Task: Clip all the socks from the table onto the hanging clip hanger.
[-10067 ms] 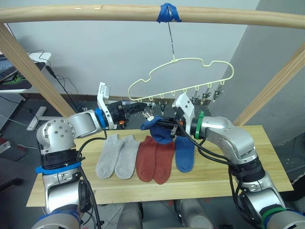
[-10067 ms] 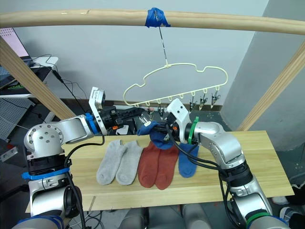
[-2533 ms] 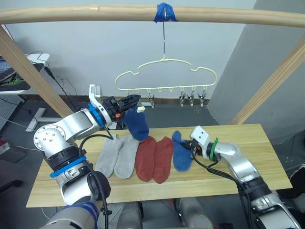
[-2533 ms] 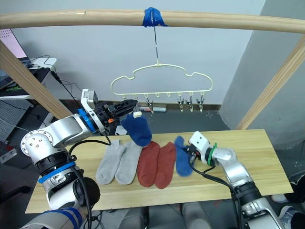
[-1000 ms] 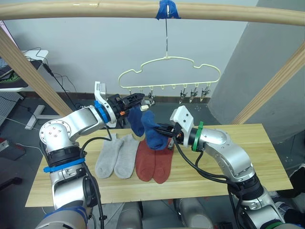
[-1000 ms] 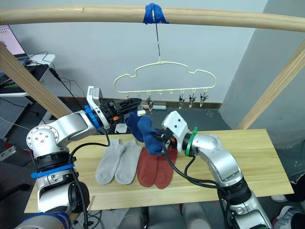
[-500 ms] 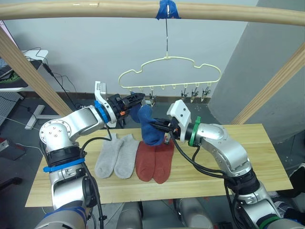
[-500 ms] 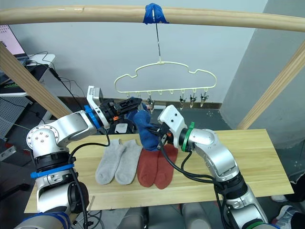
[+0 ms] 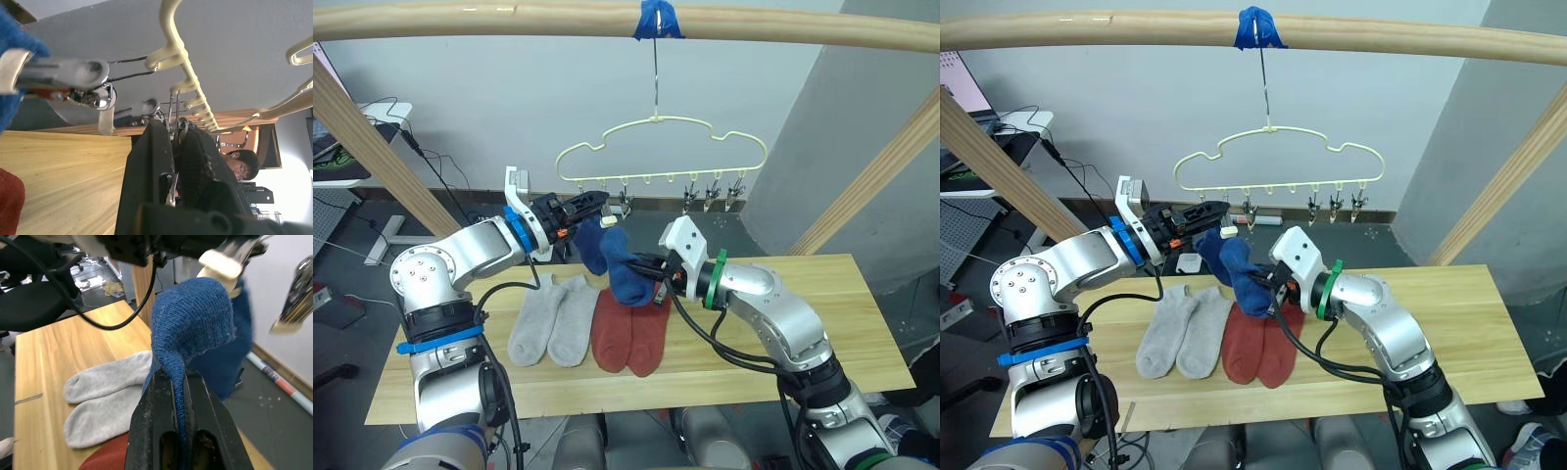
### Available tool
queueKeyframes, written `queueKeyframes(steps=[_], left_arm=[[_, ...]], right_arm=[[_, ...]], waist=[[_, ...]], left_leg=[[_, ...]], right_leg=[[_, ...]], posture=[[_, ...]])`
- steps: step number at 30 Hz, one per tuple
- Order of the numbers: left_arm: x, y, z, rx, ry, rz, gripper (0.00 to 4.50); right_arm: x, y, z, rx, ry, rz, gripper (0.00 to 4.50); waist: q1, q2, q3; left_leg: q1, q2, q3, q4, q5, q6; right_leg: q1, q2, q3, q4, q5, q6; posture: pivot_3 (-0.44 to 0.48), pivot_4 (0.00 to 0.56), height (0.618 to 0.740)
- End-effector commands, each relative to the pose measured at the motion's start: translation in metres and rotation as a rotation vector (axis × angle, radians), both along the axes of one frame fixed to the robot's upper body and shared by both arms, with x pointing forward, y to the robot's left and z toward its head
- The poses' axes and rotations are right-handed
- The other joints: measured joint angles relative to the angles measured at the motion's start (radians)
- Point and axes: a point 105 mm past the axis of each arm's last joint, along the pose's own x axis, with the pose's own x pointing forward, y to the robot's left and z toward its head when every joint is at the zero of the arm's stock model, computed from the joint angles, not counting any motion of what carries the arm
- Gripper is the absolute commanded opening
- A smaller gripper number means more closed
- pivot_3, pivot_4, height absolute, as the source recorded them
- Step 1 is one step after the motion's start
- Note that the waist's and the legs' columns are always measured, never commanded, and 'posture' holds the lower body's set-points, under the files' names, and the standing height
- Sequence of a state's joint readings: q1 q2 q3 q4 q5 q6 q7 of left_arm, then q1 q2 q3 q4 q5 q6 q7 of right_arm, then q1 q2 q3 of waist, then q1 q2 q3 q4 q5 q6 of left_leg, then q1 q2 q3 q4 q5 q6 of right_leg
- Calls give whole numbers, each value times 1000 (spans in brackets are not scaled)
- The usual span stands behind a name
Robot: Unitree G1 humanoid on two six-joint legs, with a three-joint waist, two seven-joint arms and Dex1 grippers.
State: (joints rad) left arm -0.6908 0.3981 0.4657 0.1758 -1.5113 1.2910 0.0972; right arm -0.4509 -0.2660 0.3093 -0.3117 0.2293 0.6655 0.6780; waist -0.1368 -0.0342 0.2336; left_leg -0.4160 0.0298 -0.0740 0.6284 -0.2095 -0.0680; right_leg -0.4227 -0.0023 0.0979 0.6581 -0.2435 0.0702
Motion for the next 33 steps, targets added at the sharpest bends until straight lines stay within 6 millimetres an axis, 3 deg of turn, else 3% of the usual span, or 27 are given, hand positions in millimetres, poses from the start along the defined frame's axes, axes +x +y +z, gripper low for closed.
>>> queueKeyframes(steps=[1, 24, 31, 33], left_arm=[[-2, -2, 10, -19, -37, -18, 226], [-4, -4, 9, -10, -46, -21, 226], [-8, -5, 18, 42, -157, -38, 226], [-10, -3, 23, 11, -186, -40, 943]], right_arm=[[-6, 4, 12, 28, -37, 38, 28], [15, 9, 26, 61, -58, 23, 28], [18, 8, 28, 64, -59, 12, 28], [19, 7, 26, 58, -56, 7, 0]], waist=[[0, 0, 0], [1, 0, 0], [1, 0, 0], [0, 0, 0]], left_leg=[[0, 0, 0, 0, 0, 0], [0, 0, 0, 0, 0, 0], [0, 0, 0, 0, 0, 0], [0, 0, 0, 0, 0, 0]], right_leg=[[0, 0, 0, 0, 0, 0], [0, 0, 0, 0, 0, 0], [0, 0, 0, 0, 0, 0], [0, 0, 0, 0, 0, 0]], posture=[[-130, 210, 740], [-120, 213, 740], [-120, 213, 740], [-127, 210, 740]])
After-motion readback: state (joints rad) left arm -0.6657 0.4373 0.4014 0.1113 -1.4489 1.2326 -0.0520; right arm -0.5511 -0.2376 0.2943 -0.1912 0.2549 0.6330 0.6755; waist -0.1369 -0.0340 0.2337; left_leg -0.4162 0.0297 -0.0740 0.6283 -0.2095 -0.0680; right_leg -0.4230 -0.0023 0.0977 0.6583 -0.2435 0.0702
